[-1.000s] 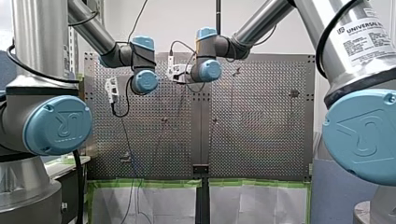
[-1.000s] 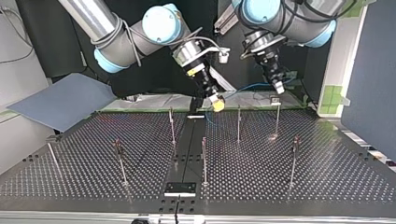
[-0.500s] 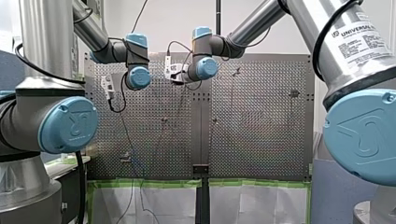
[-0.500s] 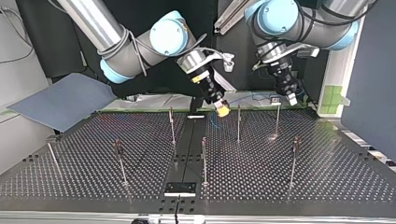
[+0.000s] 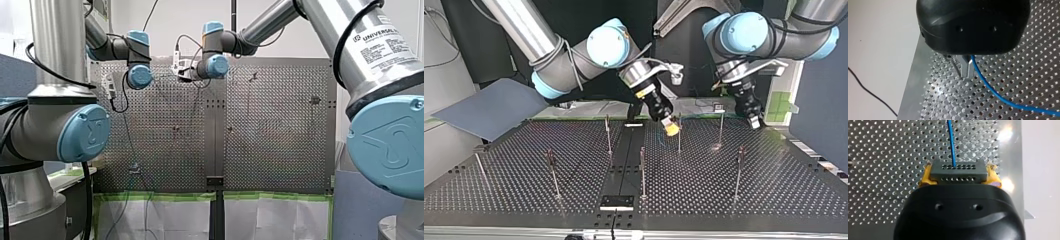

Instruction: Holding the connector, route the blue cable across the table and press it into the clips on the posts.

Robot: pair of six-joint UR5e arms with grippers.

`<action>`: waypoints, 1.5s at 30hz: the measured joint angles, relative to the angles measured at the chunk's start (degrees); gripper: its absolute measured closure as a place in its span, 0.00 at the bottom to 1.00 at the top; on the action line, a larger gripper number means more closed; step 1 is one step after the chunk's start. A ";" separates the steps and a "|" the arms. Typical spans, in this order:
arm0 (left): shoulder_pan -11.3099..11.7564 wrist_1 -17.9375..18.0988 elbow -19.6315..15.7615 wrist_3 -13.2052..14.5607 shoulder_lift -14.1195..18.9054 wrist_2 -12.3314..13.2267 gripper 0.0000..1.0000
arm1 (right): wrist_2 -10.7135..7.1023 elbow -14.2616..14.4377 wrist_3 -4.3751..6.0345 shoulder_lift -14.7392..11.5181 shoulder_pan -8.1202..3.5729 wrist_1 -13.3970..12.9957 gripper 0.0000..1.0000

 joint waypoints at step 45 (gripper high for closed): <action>10.01 1.25 7.43 -8.55 -4.18 17.15 1.00 | 0.12 -12.81 0.55 6.20 0.98 5.46 1.00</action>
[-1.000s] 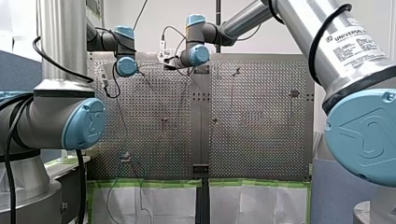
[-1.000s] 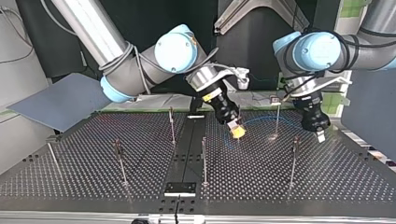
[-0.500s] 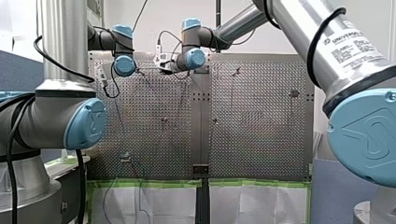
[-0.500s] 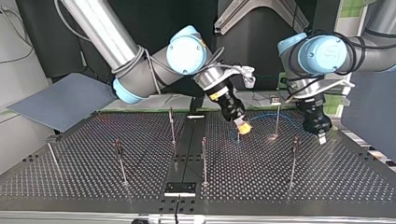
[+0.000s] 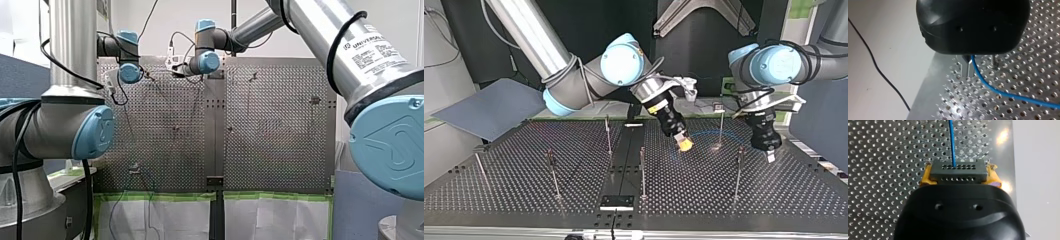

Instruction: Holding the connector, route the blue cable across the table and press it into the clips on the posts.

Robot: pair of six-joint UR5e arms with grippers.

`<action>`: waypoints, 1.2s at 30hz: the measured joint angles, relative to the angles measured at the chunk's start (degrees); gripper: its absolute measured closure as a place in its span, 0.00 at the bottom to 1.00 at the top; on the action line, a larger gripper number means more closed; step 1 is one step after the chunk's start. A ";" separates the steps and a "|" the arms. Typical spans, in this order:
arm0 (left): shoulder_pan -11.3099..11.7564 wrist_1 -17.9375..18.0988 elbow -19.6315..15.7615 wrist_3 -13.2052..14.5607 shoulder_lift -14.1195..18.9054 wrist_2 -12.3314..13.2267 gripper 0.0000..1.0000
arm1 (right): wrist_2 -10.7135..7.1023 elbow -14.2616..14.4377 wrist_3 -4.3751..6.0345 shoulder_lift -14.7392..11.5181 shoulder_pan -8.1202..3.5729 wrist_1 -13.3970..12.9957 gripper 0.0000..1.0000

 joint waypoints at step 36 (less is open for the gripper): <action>5.69 9.09 6.80 -6.78 -11.44 11.16 1.00 | 0.14 -0.50 0.26 0.45 -4.28 -0.70 1.00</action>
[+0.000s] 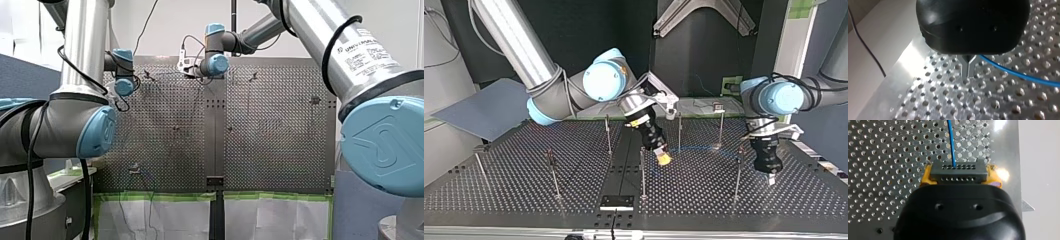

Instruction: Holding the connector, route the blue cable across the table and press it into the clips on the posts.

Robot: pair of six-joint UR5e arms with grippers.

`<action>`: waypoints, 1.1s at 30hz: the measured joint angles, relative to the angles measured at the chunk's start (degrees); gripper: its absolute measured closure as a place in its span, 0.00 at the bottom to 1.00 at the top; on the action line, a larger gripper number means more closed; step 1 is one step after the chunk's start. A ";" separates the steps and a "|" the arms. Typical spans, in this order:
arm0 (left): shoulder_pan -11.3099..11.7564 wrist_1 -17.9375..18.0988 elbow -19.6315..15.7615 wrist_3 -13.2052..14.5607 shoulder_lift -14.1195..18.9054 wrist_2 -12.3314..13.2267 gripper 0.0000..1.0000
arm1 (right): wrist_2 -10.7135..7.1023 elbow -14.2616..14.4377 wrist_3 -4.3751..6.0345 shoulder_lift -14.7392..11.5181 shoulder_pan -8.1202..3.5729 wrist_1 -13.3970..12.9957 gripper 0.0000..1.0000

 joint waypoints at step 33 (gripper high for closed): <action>0.11 -11.68 -5.10 1.82 5.09 -5.64 0.00 | -0.16 0.01 -0.33 0.11 0.48 0.05 1.00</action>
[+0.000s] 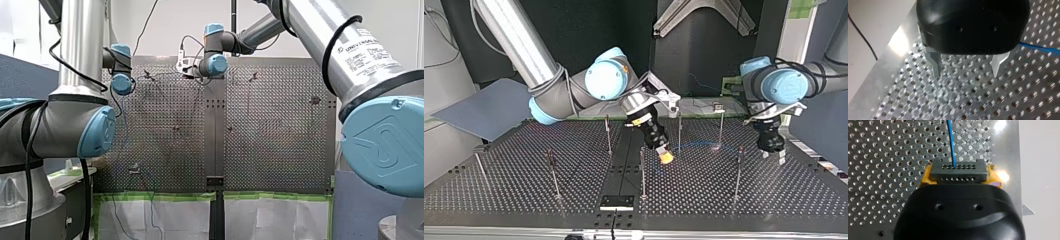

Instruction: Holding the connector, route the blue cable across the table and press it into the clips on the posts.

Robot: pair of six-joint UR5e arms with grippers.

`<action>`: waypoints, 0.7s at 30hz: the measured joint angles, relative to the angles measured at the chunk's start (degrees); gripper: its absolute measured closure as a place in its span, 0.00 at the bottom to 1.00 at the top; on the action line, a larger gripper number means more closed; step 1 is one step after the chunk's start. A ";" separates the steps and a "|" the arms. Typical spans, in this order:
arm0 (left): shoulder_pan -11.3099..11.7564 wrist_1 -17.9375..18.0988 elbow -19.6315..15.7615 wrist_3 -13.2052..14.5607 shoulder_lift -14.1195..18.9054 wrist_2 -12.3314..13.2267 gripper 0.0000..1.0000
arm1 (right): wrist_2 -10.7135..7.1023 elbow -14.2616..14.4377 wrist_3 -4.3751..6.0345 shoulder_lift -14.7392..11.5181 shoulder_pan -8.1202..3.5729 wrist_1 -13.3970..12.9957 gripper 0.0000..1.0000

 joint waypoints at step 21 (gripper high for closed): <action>-2.03 -9.49 -8.80 0.94 9.48 4.28 0.00 | 0.33 0.01 0.24 0.00 0.21 0.28 1.00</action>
